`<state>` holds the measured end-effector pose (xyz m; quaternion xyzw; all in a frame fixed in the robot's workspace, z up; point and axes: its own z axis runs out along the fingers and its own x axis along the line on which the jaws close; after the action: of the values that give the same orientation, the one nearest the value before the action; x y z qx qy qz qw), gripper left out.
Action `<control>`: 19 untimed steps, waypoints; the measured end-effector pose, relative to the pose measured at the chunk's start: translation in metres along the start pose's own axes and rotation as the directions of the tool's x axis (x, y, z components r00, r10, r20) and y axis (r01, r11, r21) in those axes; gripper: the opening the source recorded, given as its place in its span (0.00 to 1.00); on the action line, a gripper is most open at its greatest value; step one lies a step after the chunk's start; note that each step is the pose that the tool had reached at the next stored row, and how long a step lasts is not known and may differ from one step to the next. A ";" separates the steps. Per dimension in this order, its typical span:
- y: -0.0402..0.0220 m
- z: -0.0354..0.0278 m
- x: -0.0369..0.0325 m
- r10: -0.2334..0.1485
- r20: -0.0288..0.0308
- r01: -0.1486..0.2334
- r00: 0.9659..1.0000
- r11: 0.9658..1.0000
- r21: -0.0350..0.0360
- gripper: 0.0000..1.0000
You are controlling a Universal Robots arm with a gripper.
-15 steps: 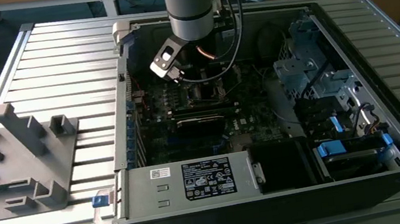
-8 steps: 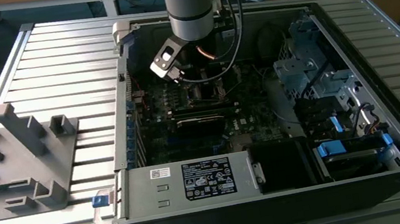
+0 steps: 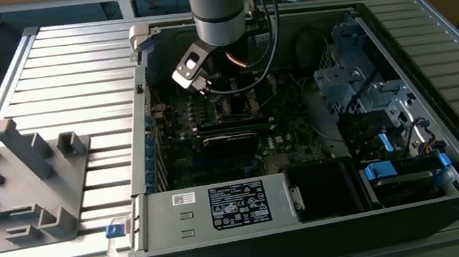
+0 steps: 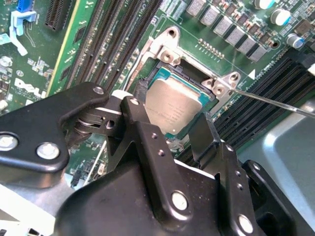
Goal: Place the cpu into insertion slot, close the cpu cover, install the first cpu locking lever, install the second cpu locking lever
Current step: 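Place the cpu into insertion slot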
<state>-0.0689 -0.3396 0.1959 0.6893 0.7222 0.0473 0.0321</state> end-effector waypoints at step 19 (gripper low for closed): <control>0.0004 -0.0031 0.0001 0.000 0.000 0.000 1.000 1.000 0.000 0.52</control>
<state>-0.0689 -0.3395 0.1991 0.6893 0.7222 0.0474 0.0320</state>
